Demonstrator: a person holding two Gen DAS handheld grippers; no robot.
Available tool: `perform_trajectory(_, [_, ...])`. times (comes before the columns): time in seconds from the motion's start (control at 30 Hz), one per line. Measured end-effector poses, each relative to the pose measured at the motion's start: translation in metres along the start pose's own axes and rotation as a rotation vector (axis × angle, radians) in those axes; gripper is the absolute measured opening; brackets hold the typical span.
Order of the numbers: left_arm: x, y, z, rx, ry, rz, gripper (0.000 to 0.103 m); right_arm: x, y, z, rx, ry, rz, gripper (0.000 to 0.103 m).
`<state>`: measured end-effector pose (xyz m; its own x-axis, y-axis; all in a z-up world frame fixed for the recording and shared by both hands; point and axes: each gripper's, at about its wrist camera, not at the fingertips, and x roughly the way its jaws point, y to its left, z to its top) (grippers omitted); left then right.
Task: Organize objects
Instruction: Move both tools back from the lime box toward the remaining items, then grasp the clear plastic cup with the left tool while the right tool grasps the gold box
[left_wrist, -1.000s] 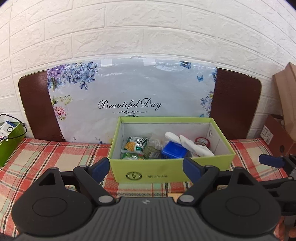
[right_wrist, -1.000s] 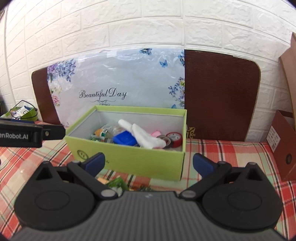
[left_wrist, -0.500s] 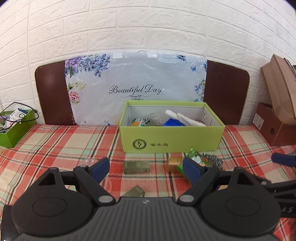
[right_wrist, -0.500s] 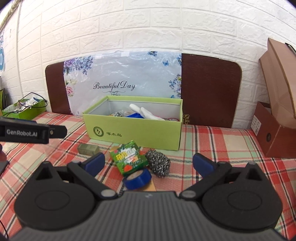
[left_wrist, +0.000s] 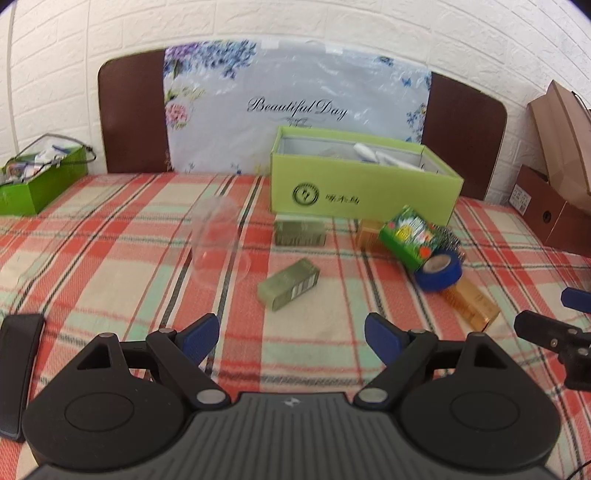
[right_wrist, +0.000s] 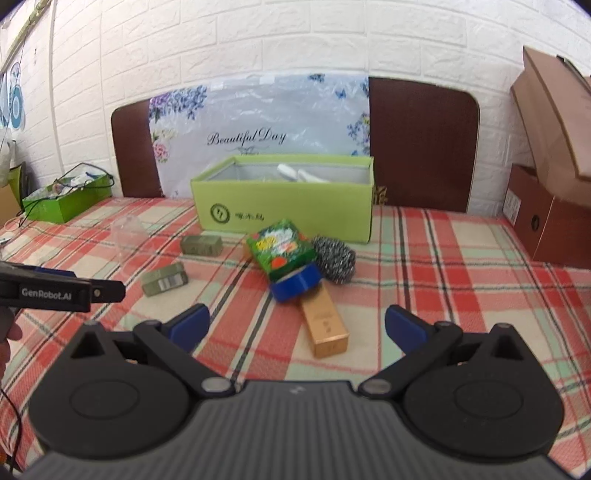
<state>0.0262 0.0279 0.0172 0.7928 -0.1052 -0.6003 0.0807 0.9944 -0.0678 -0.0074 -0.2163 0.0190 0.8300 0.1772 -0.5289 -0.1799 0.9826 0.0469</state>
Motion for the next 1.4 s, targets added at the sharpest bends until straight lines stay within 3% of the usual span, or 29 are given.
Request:
perform_trajectory(0.3, [0.005,0.035,-0.004,-0.060,0.015,0.030,0.088,0.027,-0.002,-0.007,0.027,0.068,0.013,0.103])
perform_trajectory(0.5, [0.016,0.051,0.022,-0.055,-0.015,0.019,0.088,0.041,0.002,-0.009,0.009,0.089,0.021,0.102])
perform_trajectory(0.63, [0.038,0.060,0.048,-0.081,-0.050,0.024,0.088,0.049,-0.001,-0.011,0.029,0.117,0.016,0.090])
perform_trajectory(0.77, [0.070,0.064,0.064,-0.095,-0.026,0.023,0.087,0.055,-0.005,-0.011,0.030,0.139,0.002,0.078])
perform_trajectory(0.83, [0.083,0.066,0.066,-0.085,-0.002,0.020,0.077,0.061,-0.007,-0.009,0.032,0.144,-0.008,0.075])
perform_trajectory(0.87, [0.088,0.068,0.066,-0.086,0.014,0.022,0.072,0.065,-0.008,-0.008,0.029,0.148,-0.011,0.070])
perform_trajectory(0.93, [0.094,0.074,0.064,-0.111,0.046,0.017,0.047,0.074,-0.008,-0.005,0.019,0.151,-0.031,0.067])
perform_trajectory(0.97, [0.094,0.079,0.062,-0.130,0.057,0.002,0.041,0.078,-0.009,-0.003,0.011,0.148,-0.045,0.058])
perform_trajectory(1.0, [0.093,0.083,0.059,-0.148,0.063,-0.020,0.038,0.082,-0.010,-0.002,0.005,0.144,-0.055,0.051])
perform_trajectory(1.07, [0.087,0.088,0.054,-0.164,0.070,-0.054,0.037,0.084,-0.015,-0.001,0.005,0.140,-0.081,0.017])
perform_trajectory(1.1, [0.083,0.088,0.053,-0.153,0.079,-0.061,0.037,0.084,-0.020,-0.002,0.023,0.149,-0.061,0.014])
perform_trajectory(1.17, [0.073,0.085,0.048,-0.117,0.093,-0.079,0.037,0.080,-0.027,-0.007,0.064,0.171,-0.007,0.013])
perform_trajectory(1.3, [0.047,0.076,0.034,-0.062,0.099,-0.133,0.037,0.071,-0.027,-0.010,0.041,0.145,0.007,0.014])
perform_trajectory(1.4, [0.029,0.068,0.019,-0.048,0.082,-0.133,0.041,0.074,-0.026,-0.001,0.028,0.096,-0.012,0.031])
